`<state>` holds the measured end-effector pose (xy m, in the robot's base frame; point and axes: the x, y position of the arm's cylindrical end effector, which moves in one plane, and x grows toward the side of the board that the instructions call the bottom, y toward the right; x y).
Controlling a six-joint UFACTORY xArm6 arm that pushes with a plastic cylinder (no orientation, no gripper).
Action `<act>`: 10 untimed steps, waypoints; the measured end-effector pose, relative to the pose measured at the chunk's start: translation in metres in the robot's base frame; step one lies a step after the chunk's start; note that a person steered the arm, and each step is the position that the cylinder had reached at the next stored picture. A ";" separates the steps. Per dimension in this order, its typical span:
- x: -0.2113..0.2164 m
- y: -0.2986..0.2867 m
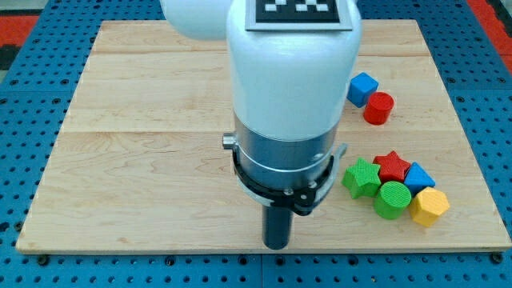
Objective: Push the yellow hexagon along with the green star upwards
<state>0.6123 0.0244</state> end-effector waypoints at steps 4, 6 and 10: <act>-0.001 0.221; -0.046 0.243; -0.057 0.235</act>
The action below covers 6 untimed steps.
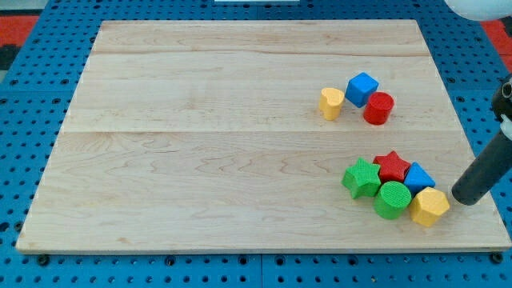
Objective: Push the yellow hexagon along with the green star upwards
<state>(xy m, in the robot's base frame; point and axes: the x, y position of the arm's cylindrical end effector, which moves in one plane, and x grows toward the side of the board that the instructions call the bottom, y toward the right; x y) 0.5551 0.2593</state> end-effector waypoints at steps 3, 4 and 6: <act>-0.031 0.000; -0.031 0.000; -0.031 0.000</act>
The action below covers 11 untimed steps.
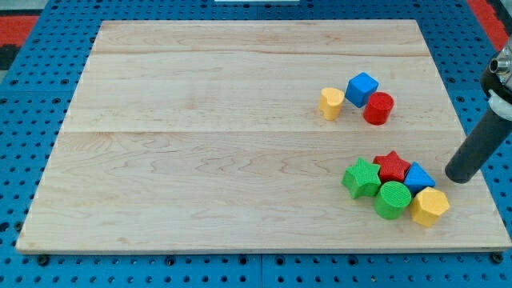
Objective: Push the yellow hexagon along with the green star upwards
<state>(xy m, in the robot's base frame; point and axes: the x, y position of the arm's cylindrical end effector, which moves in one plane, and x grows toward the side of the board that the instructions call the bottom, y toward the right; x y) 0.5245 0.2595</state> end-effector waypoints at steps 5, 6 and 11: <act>0.062 0.014; 0.061 -0.059; 0.015 -0.215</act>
